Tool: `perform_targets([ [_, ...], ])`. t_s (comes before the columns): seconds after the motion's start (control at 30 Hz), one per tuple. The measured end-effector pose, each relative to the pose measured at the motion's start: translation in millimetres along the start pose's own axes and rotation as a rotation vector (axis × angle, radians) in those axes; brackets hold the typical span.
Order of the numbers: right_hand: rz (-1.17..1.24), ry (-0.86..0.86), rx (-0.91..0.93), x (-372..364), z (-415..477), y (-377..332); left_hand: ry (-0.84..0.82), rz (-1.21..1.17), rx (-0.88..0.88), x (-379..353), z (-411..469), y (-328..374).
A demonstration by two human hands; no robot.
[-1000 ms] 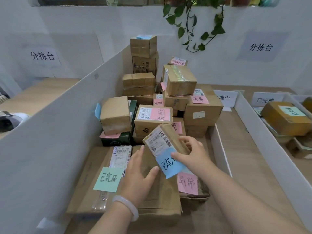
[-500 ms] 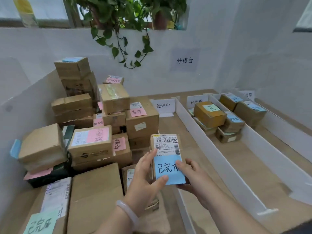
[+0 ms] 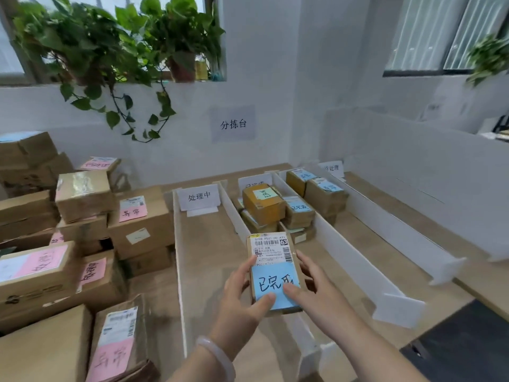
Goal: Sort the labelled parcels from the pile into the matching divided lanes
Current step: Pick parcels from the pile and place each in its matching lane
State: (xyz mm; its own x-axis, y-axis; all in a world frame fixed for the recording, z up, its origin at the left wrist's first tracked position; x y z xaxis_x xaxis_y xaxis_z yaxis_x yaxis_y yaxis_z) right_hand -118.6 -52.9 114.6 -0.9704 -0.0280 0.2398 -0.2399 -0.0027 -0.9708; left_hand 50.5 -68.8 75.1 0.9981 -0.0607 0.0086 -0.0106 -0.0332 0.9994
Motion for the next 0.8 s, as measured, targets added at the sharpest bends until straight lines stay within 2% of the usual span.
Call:
perform_targets([
  [0.2,-0.138,0.04,0.108,125.4,-12.1,15.7,-0.042,0.0,-0.042,-122.5,21.8,9.1],
  [0.37,-0.254,0.099,0.095,220.4,-19.3,42.7,-0.095,-0.009,-0.039,-224.0,35.7,3.2],
  [0.67,-0.241,0.152,0.033,315.8,15.5,89.9,-0.207,-0.081,0.104,-334.5,93.7,-9.5],
  [0.8,-0.281,0.144,0.001,350.0,55.1,106.8,-0.197,-0.087,0.096,-368.1,136.0,-17.7],
])
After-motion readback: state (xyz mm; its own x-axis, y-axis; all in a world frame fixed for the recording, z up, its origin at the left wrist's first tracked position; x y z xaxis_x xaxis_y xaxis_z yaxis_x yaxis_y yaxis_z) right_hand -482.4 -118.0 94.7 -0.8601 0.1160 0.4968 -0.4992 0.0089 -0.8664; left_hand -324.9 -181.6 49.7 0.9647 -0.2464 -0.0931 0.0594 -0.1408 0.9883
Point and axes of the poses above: each hand's wrist, its own z-axis towards the middle knuckle, its own x-axis out of the back of the hand, y = z × x, the point moved 10 cm from there along z, towards the middle knuckle, and after that the axes turned 8 degrees about x, right-handed, at the moved point
